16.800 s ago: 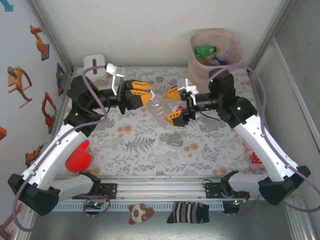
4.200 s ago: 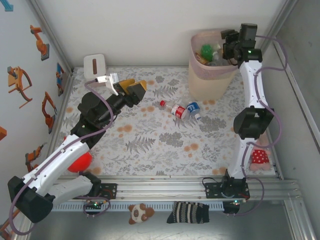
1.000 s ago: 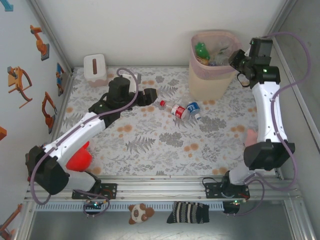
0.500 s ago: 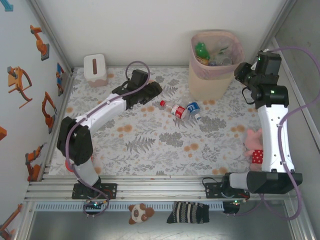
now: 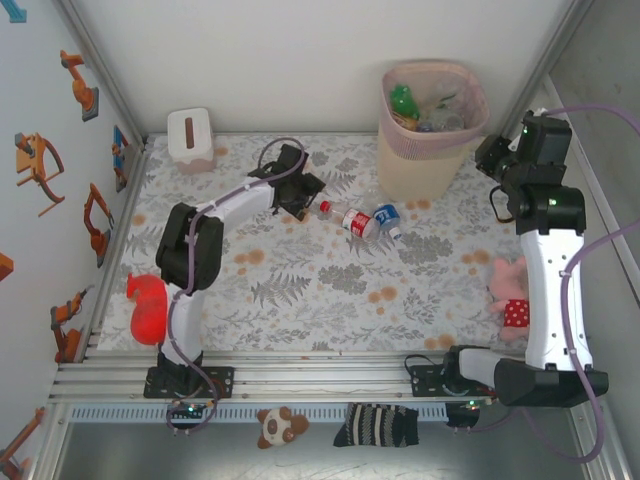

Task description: Put the plastic bottles in the bin

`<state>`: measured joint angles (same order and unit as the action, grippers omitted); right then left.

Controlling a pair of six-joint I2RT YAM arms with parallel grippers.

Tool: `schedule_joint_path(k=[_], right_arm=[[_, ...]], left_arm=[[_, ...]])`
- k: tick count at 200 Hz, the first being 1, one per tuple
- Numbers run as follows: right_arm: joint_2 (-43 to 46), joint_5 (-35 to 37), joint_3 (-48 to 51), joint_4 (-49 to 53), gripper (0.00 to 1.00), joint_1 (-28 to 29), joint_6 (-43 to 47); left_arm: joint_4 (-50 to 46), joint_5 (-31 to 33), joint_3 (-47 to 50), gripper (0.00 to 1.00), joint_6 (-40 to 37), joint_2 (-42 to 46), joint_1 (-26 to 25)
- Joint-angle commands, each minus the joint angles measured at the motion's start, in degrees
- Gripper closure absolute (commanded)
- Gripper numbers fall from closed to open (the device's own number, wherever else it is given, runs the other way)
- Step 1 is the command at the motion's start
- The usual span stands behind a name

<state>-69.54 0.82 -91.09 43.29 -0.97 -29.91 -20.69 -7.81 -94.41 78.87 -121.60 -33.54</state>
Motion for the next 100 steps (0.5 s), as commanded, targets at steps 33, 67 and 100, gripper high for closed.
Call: schedule_joint_path(k=[33,67,100], right_arm=[[1.81,1.85,1.3,0.88,0.73,0.27,1.44],[2.62,2.25,1.62,0.99,0.73,0.27,1.95],[3.09,3.46,2.04,1.26,0.73,0.27,2.44]], left_arm=[[1.8,-5.94,-5.07,0.33,8.92,-6.22,0.6],[1.89,-7.98,-7.58,0.38,11.25,-9.97,0.7],[0.11,-8.09,-9.18,0.41,12.15,-11.63,0.68]])
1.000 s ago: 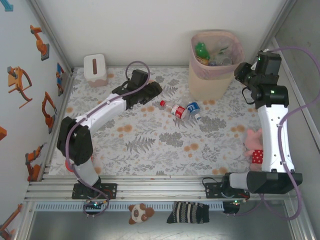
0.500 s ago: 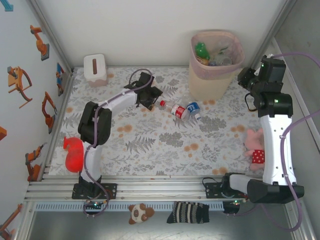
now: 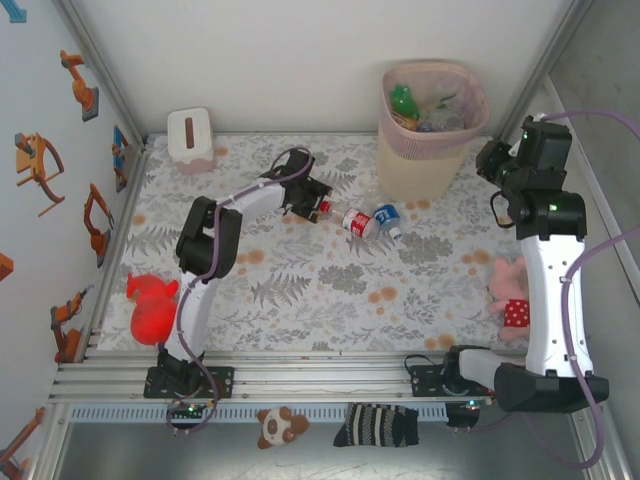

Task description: Put the plastic bottles in the bin

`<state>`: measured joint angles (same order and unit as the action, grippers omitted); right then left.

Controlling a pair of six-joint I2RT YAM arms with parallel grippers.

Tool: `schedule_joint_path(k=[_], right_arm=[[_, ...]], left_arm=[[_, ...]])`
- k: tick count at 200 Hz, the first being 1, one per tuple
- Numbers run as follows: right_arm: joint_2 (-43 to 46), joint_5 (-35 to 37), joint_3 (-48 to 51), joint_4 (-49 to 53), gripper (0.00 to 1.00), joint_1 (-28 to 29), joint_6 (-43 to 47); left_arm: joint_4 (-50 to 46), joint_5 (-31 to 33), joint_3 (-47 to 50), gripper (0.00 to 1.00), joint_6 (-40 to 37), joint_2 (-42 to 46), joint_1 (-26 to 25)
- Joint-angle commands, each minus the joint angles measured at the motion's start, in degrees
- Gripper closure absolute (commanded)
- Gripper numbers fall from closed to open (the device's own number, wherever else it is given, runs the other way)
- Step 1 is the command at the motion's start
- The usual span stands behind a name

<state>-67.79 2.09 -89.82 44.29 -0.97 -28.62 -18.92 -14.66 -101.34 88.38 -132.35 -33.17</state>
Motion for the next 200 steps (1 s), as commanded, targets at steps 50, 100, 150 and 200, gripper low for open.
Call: schedule_joint_path(k=[50,100,150,200], right_arm=[[2.25,2.55,1.06,0.48,0.74,0.34,1.36],[3.01,3.54,0.65,0.72,0.74,0.27,1.73],[3.58,3.72,0.31,0.95,0.75,0.27,1.73],[4.6,1.22,0.26,0.57,0.74,0.31,2.92]], left_arm=[[-1.2,-1.6,-2.59,0.49,3.87,-1.92,0.21],[-2.33,-1.79,-3.53,0.51,4.51,-2.82,-0.03],[-2.28,-0.76,-2.31,0.6,4.77,-1.59,0.0],[0.46,0.89,1.6,0.66,1.37,3.47,0.12]])
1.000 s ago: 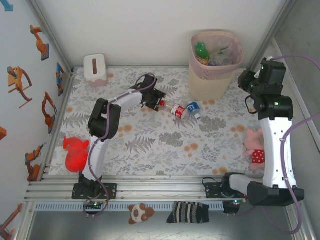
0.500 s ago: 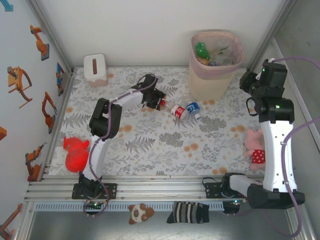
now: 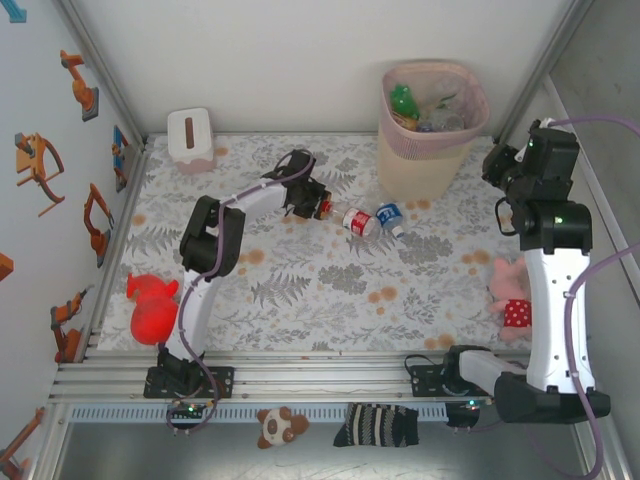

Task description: Put the plastic bottles in the bin

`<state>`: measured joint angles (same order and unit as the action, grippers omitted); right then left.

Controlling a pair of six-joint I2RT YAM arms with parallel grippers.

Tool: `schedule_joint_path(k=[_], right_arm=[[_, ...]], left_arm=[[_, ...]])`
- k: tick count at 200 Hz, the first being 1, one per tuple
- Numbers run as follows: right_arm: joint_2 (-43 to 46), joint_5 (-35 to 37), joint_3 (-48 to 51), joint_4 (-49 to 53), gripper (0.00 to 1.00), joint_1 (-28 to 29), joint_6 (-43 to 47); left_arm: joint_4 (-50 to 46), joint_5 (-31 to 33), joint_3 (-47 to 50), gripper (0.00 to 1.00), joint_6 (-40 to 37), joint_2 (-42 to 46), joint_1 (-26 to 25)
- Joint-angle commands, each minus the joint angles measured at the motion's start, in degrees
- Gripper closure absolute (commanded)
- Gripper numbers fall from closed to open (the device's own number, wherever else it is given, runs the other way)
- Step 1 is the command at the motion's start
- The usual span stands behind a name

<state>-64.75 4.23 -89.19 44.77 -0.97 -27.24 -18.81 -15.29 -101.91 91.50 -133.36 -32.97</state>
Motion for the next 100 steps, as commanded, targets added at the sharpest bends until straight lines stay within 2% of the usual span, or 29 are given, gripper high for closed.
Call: schedule_joint_path(k=[1,58,100], right_arm=[[1.65,-1.08,-0.42,0.07,0.74,0.29,1.65],[4.34,-10.75,2.4,-3.3,0.67,0.28,6.24],[5.32,-23.13,5.0,-6.37,0.64,0.27,9.22]], left_arm=[[0.39,1.6,2.25,0.66,-1.94,4.63,-0.08],[6.97,3.51,13.13,0.69,-9.13,16.31,0.02],[8.76,4.11,15.76,0.73,-23.33,24.76,-0.16]])
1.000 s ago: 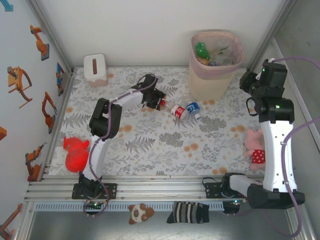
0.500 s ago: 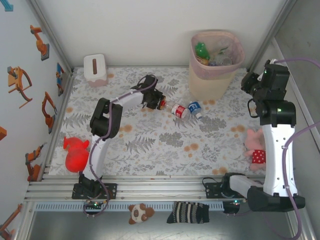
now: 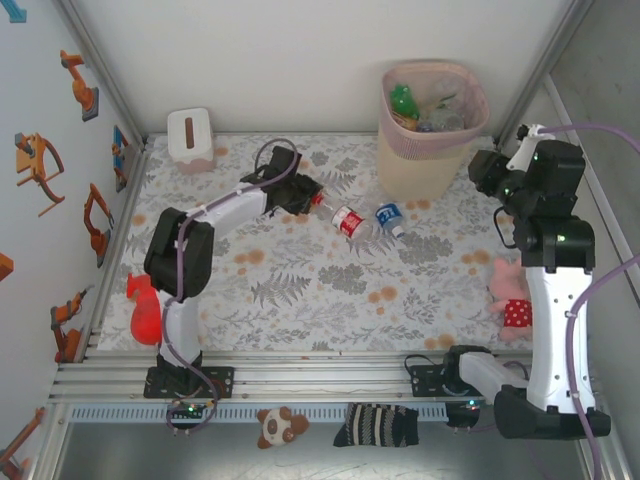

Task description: Put the plastic bottles in the bin

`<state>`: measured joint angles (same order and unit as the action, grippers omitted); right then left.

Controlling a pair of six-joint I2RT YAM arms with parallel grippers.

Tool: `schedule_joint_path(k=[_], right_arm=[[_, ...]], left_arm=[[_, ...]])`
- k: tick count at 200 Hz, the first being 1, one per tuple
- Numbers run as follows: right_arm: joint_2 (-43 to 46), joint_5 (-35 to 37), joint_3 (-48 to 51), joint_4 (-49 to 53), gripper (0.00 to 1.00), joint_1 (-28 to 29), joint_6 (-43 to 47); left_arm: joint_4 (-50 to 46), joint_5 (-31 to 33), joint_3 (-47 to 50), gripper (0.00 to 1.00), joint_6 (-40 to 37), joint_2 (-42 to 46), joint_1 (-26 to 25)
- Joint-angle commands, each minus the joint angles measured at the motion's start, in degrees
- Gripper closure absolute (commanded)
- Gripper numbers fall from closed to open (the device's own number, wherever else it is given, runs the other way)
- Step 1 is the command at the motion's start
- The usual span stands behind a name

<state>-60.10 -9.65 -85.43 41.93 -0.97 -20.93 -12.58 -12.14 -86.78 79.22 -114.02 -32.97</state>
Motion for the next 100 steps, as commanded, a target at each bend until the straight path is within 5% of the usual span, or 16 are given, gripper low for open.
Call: schedule_joint_path(k=[1,59,100], right_arm=[[0.72,-9.51,1.37,-3.62,0.64,0.27,2.91],[2.3,-24.98,8.93,-14.68,0.54,0.27,-1.3],[2.8,-33.53,13.87,-23.62,0.41,1.93,-3.04]], left_arm=[[2.54,0.97,0.6,0.73,-11.38,5.66,-0.21],[9.32,-1.17,3.59,0.78,-22.67,16.2,-0.78],[28.61,-14.91,7.92,0.81,-26.42,20.45,-0.64]])
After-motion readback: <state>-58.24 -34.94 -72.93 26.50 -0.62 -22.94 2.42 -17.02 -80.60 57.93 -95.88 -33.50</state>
